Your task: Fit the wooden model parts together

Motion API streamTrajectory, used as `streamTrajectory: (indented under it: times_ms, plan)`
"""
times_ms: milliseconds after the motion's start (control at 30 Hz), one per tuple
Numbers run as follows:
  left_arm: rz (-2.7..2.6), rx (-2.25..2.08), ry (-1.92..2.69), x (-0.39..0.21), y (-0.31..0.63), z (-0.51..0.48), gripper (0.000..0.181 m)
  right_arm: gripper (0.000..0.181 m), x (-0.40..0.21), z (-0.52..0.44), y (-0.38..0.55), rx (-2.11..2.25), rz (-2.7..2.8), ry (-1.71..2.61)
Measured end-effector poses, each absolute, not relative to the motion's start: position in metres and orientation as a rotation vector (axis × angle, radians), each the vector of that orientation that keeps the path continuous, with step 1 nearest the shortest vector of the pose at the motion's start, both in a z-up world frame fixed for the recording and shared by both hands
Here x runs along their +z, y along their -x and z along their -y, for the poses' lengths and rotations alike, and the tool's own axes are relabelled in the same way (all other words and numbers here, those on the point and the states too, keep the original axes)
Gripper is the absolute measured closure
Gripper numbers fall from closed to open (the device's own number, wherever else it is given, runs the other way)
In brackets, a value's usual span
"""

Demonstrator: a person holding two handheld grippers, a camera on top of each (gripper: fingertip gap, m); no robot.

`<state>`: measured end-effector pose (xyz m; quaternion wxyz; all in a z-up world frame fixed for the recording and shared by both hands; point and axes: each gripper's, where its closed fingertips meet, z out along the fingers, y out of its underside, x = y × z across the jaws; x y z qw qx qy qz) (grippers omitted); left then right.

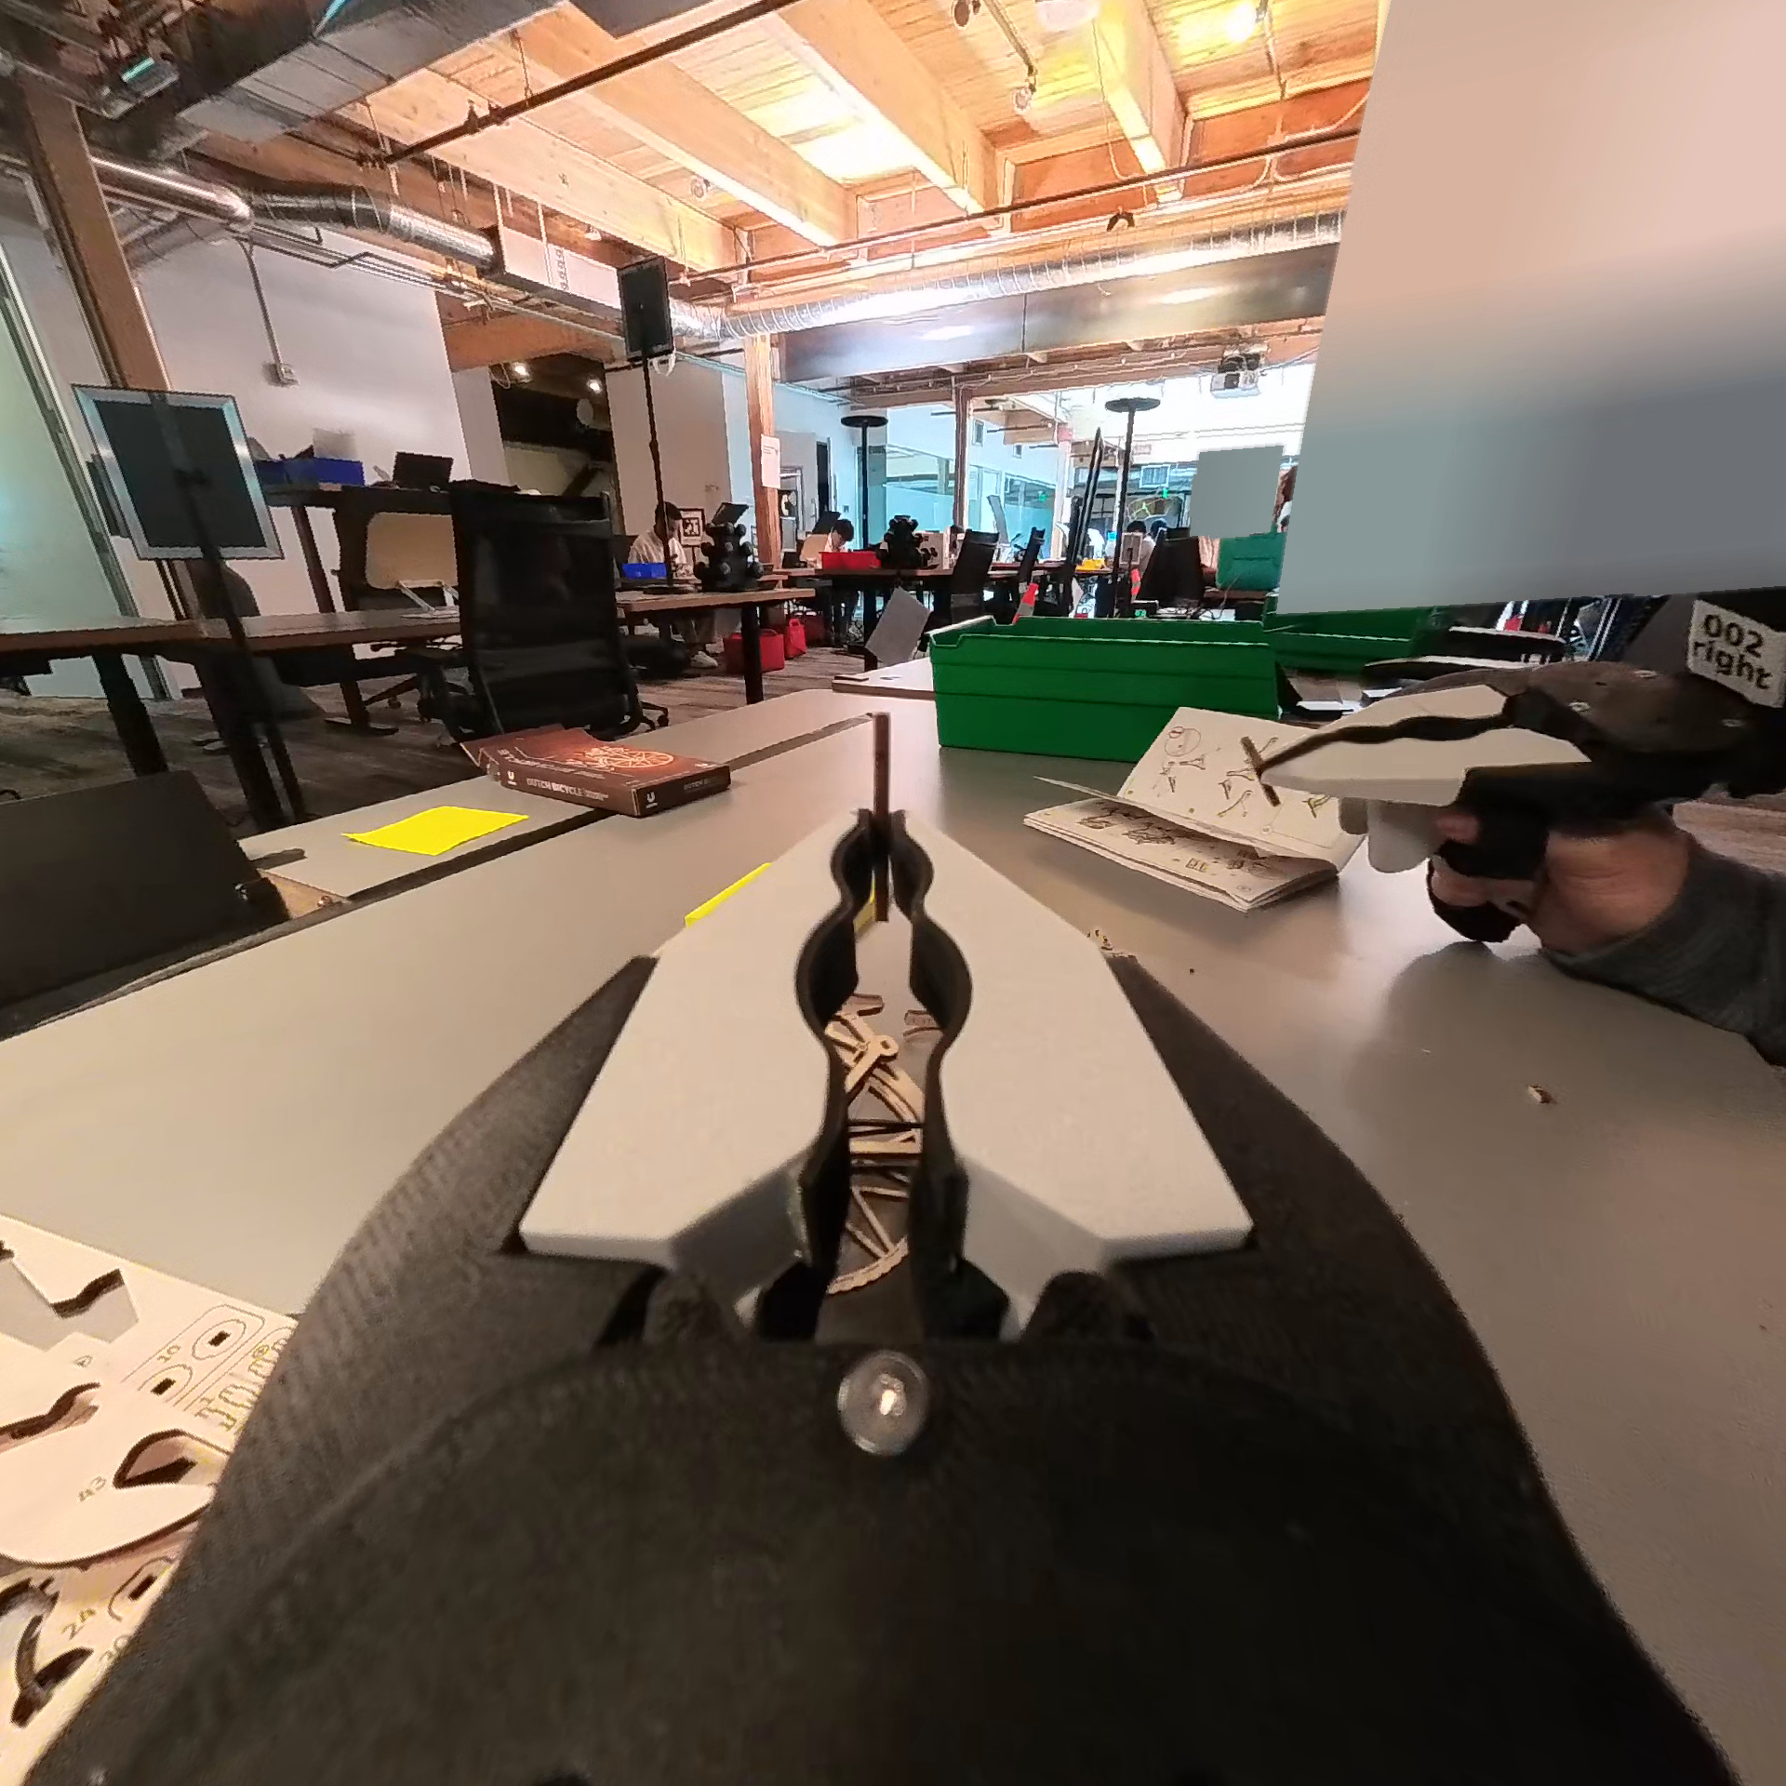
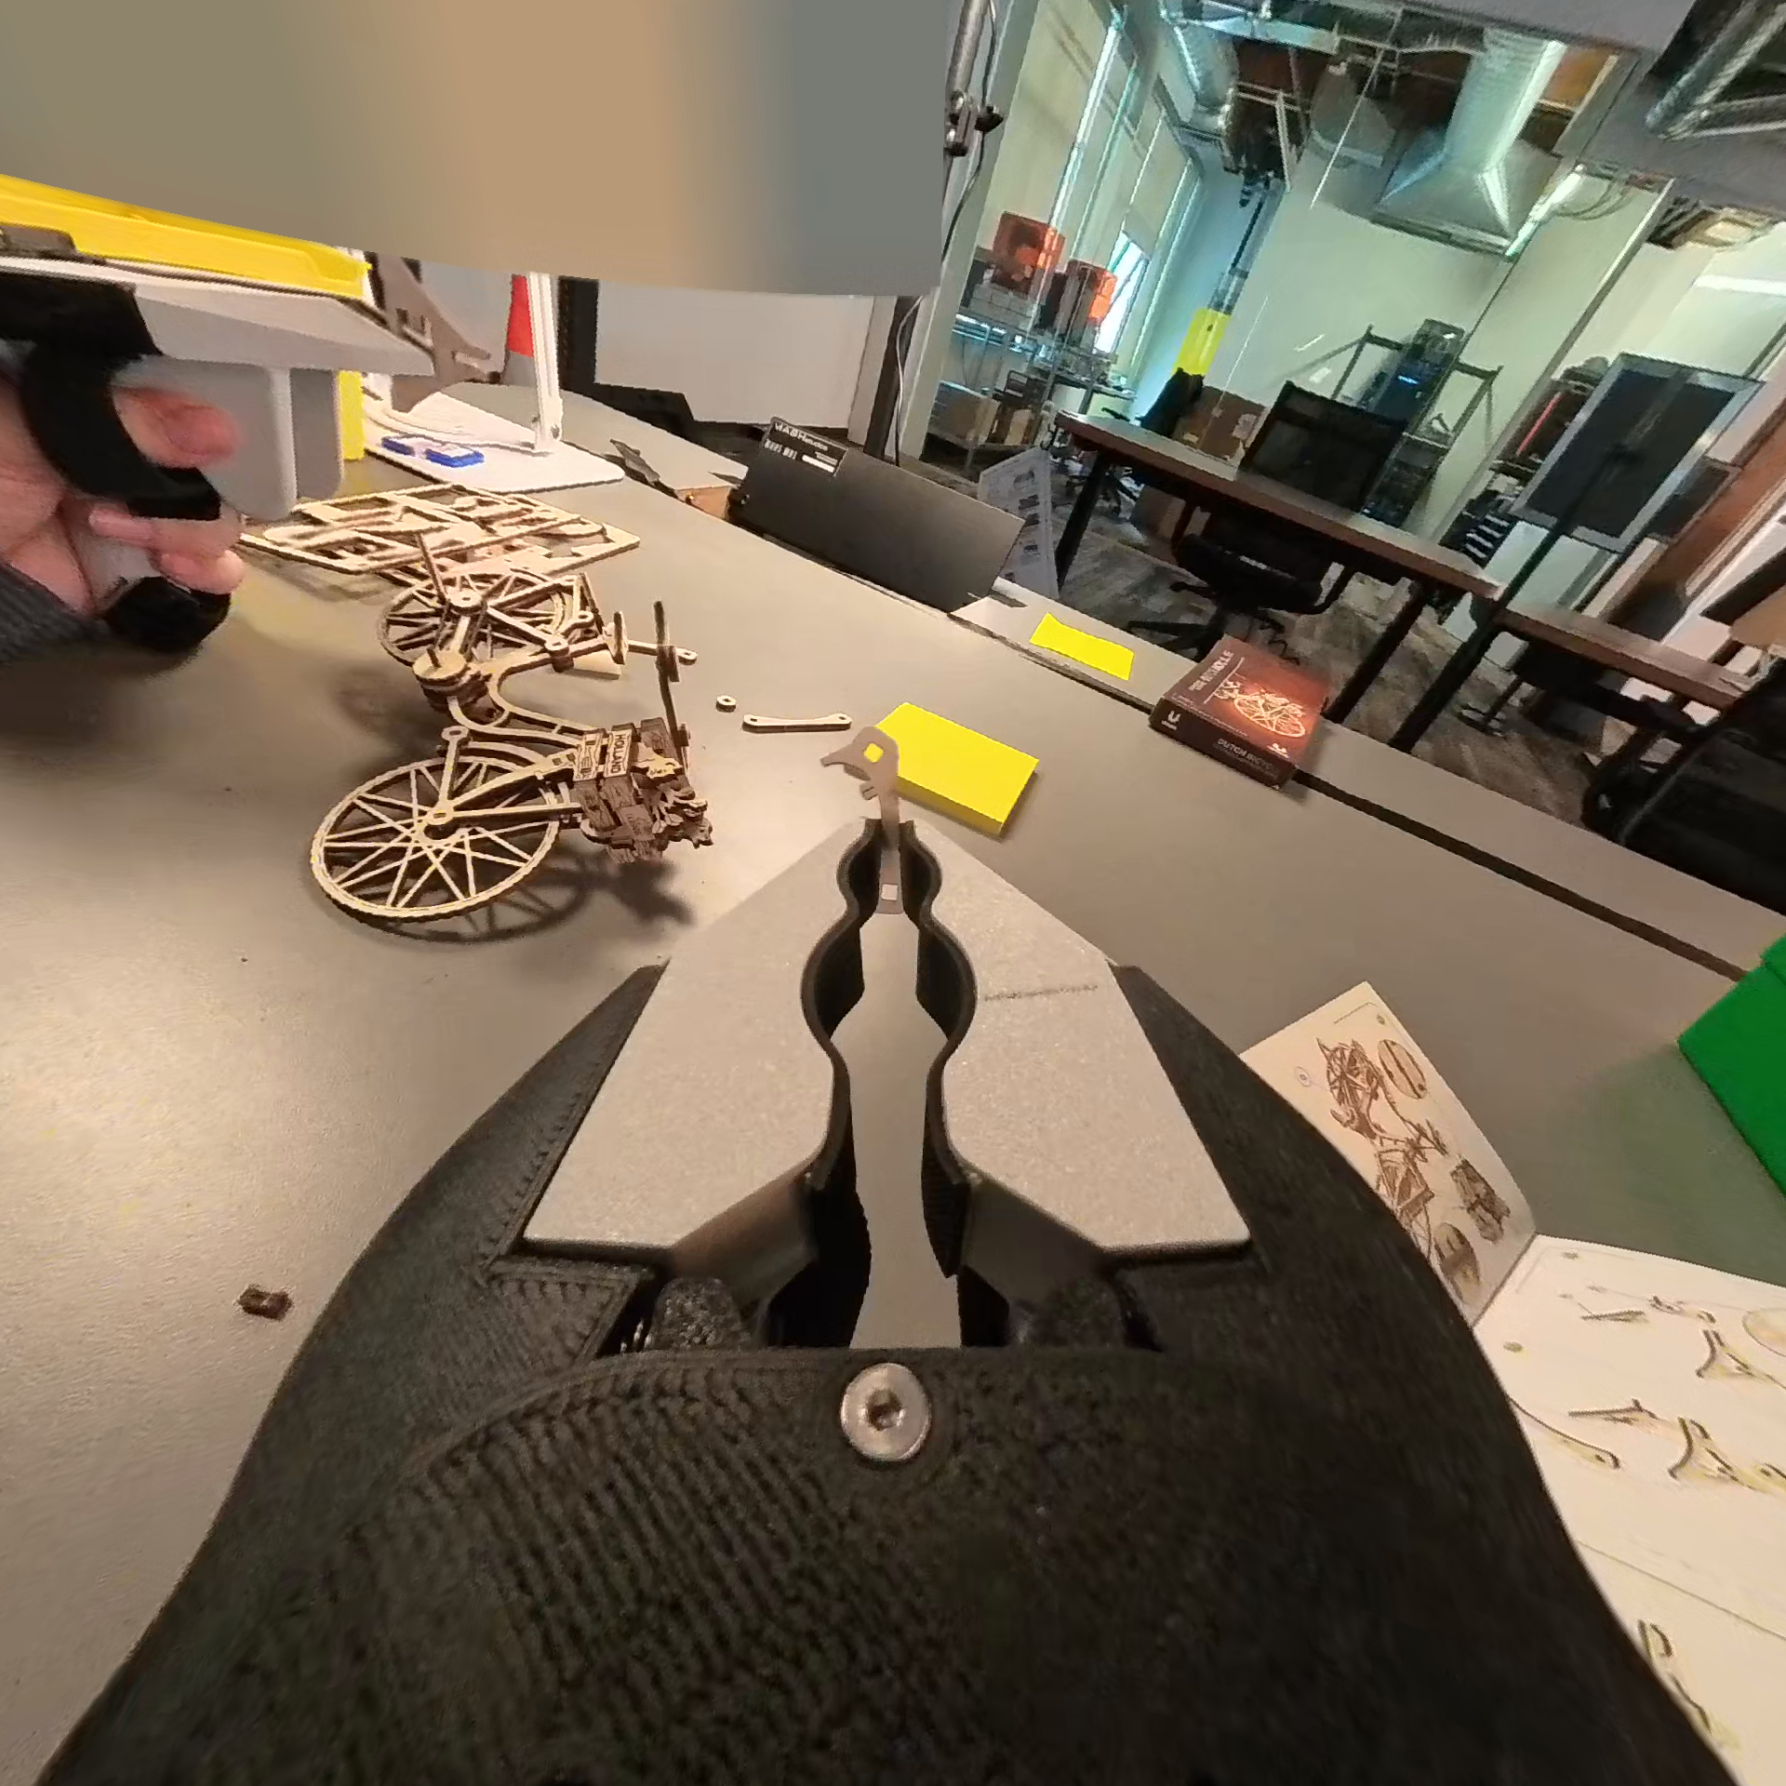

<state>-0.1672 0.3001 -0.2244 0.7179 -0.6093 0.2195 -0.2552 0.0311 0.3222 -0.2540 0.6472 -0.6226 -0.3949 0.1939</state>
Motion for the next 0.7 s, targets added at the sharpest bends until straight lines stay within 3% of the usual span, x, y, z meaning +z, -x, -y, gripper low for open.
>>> streamTrajectory:
  times_ms: [333, 533, 700]
  plan:
    - [-0.918, -0.760, 1.619, -0.254, 0.097, -0.241, 0.180, 0.181, -0.250, -0.318, -0.035, 0.354, 0.911, 1.424]
    - [-0.609, -1.236, 2.108, -0.297, 0.088, -0.185, 0.180, 0.180, -0.275, -0.269, 0.001, 0.605, 1.135, 1.598]
    - [-0.380, -1.148, 2.288, -0.328, 0.107, -0.186, 0.180, 0.180, -0.284, -0.233, 0.019, 0.641, 1.282, 1.623]
